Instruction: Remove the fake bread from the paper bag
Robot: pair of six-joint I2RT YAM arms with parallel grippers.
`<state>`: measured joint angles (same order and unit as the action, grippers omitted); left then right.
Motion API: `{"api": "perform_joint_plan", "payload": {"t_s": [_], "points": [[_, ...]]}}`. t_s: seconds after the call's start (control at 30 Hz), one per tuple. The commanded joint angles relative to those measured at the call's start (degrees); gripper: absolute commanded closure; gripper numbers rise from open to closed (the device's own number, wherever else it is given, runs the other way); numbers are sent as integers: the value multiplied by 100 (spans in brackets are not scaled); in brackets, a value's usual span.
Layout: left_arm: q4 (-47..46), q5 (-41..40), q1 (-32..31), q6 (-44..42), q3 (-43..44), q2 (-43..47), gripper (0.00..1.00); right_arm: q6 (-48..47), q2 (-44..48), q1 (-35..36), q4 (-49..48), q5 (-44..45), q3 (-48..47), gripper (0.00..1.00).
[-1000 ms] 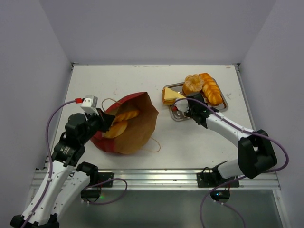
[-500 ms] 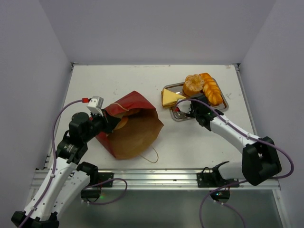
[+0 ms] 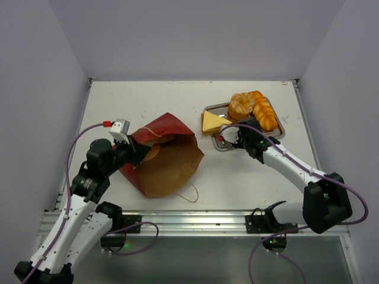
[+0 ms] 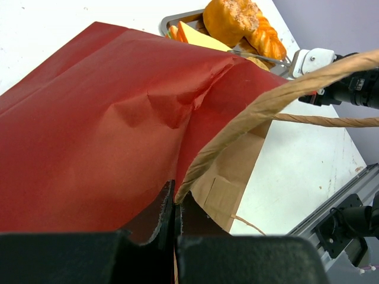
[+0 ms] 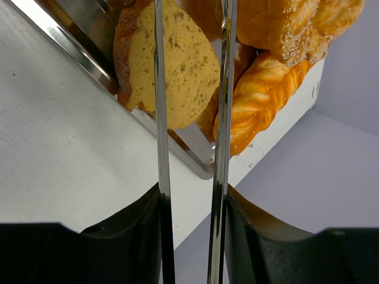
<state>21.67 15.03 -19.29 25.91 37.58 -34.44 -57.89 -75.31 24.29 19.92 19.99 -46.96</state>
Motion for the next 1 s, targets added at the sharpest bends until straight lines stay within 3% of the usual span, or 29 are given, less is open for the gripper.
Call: {"api": "perform_joint_plan", "payload": {"t_s": [0.0, 0.67, 0.97], "points": [[-234, 167, -14, -7, -41, -46, 100, -196, 8, -21, -155, 75, -182, 58], [-295, 185, -14, 2, -32, -63, 100, -882, -107, -21, -770, 567, -103, 57], [-277, 185, -5, 2, -23, -37, 100, -1067, -362, -21, -832, 655, -50, 63]]}}
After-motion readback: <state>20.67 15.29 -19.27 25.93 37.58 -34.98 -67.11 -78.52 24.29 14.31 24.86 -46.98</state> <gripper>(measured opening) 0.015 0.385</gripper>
